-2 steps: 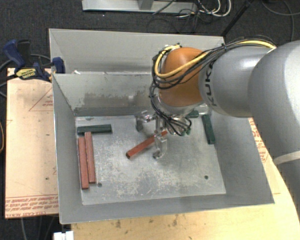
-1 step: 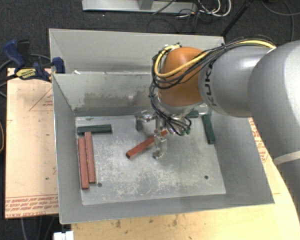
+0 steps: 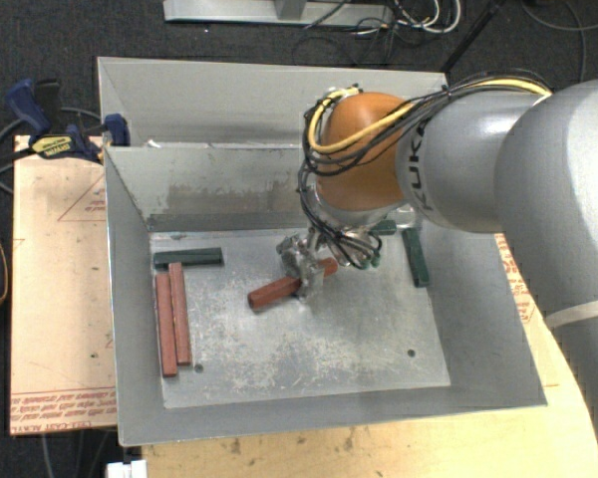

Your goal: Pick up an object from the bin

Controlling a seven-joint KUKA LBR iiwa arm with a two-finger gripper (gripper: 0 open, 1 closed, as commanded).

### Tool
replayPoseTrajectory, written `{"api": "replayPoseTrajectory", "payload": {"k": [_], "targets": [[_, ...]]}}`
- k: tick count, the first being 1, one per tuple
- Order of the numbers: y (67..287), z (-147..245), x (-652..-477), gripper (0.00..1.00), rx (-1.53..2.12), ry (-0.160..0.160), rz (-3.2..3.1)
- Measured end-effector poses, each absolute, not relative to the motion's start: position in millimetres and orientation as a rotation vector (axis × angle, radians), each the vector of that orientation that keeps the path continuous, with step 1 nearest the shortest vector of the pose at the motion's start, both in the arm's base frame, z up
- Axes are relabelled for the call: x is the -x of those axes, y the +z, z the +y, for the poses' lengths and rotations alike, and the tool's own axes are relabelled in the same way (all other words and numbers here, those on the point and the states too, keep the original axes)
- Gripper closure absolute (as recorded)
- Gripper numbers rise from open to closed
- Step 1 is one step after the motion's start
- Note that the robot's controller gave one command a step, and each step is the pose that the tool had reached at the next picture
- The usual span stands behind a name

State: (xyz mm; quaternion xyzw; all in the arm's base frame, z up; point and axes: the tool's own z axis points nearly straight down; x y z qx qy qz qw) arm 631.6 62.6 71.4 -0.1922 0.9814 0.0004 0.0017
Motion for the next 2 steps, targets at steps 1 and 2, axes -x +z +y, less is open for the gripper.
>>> {"api": "replayPoseTrajectory", "payload": {"k": [1, 2], "targets": [[92, 63, -632.7, 1.0, 0.602, 0.001, 3.078], [113, 64, -633.9, 1.0, 0.601, 0.001, 3.078]]}}
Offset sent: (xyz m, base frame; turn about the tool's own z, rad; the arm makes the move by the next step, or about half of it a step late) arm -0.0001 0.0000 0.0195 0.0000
